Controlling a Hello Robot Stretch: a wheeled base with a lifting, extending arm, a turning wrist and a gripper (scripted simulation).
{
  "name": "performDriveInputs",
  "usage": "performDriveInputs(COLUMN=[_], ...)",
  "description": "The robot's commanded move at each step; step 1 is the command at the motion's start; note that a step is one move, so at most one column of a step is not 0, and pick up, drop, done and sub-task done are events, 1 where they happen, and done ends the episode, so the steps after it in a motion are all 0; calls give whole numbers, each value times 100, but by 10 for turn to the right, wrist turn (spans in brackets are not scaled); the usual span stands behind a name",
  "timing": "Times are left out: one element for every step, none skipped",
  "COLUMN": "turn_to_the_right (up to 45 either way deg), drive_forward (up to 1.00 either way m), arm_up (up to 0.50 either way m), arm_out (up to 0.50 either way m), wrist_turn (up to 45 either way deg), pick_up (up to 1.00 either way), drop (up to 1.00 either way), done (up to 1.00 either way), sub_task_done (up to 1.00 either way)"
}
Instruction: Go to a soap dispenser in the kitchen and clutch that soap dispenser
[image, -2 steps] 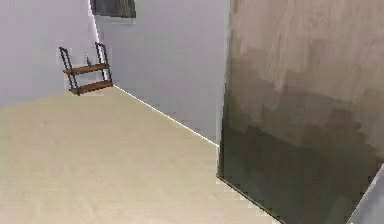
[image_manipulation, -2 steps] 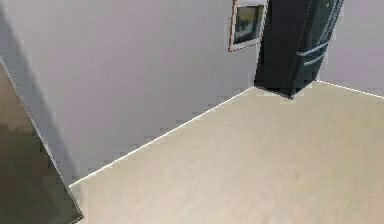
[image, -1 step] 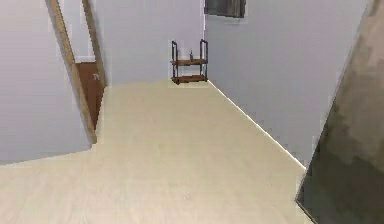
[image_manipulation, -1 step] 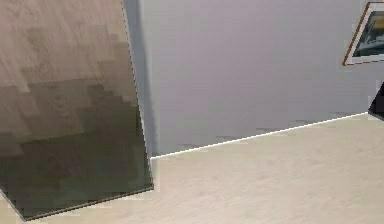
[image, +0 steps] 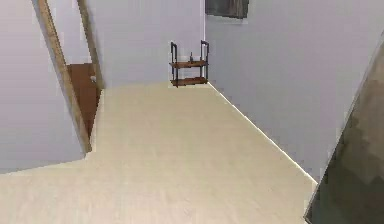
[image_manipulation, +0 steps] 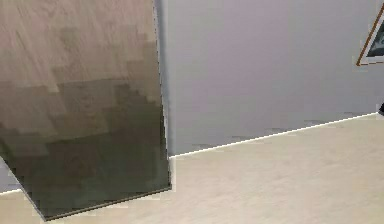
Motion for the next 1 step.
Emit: performDriveInputs(turn_to_the_right=[-450], drive_forward=[0], arm_up=[0], arm_out=[0], wrist_turn=[0], pick_up=[0], drop=[0], done=[0], sub_task_done=[0])
